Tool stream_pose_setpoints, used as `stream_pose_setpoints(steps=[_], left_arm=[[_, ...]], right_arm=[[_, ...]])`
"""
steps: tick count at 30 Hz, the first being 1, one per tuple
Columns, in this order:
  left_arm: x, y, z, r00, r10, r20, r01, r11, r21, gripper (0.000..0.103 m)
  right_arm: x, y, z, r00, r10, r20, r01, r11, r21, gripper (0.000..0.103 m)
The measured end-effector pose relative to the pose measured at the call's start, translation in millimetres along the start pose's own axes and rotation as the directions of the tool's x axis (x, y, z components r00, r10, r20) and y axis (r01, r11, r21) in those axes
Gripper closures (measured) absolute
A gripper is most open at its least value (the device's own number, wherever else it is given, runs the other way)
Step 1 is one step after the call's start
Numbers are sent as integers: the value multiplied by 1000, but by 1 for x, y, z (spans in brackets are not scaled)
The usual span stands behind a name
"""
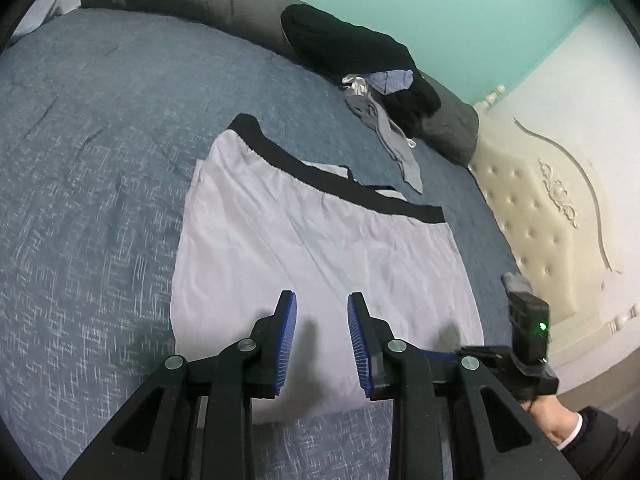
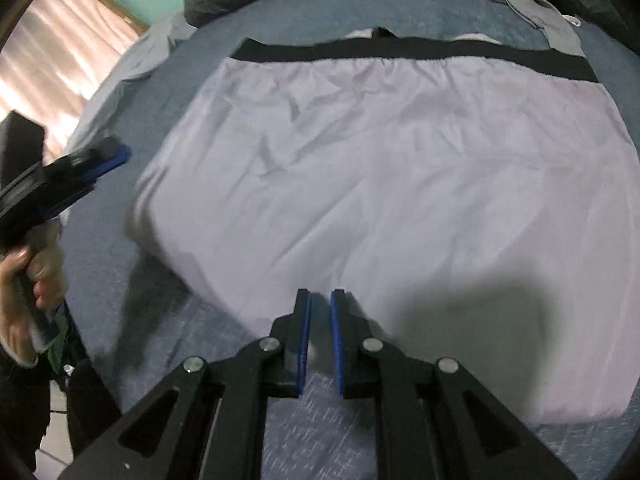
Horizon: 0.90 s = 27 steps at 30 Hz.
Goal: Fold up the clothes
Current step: 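Open both grippers and release the folded jacket, then move both grippers back over the folded grey jacket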
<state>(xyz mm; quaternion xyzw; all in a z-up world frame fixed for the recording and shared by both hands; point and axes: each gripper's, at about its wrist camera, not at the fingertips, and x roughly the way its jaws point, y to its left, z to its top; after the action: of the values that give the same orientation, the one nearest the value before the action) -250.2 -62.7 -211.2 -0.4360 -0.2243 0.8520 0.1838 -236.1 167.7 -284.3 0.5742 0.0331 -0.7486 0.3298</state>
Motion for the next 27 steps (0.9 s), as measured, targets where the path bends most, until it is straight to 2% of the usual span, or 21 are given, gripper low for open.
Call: stream_pose_setpoints(steps=[4, 8, 15, 17, 21, 24, 27], left_arm=[[-1, 8, -7, 1000, 1, 12, -1, 1000, -20, 73], [4, 12, -12, 1000, -3, 21, 4, 999, -43, 73], [8, 14, -21, 998, 1, 60, 2, 999, -43, 72], [7, 16, -25, 997, 9, 71, -6, 999, -41, 71], [6, 20, -28, 997, 12, 79, -10, 999, -34, 71], [8, 24, -32, 997, 15, 75, -12, 999, -41, 70], [8, 26, -35, 997, 20, 73, -17, 999, -39, 70]], right_arm=[[17, -3, 10, 999, -50, 7, 49, 999, 10, 93], [35, -8, 22, 996, -93, 14, 92, 996, 16, 99], [26, -13, 43, 993, -97, 60, 94, 994, 63, 99], [15, -8, 40, 995, -88, 52, 86, 995, 54, 99], [-2, 8, 13, 997, -72, -3, 72, 997, 7, 99], [-3, 15, -9, 997, -58, -57, 58, 998, 0, 99], [7, 20, -18, 993, -78, -88, 77, 997, -12, 99]])
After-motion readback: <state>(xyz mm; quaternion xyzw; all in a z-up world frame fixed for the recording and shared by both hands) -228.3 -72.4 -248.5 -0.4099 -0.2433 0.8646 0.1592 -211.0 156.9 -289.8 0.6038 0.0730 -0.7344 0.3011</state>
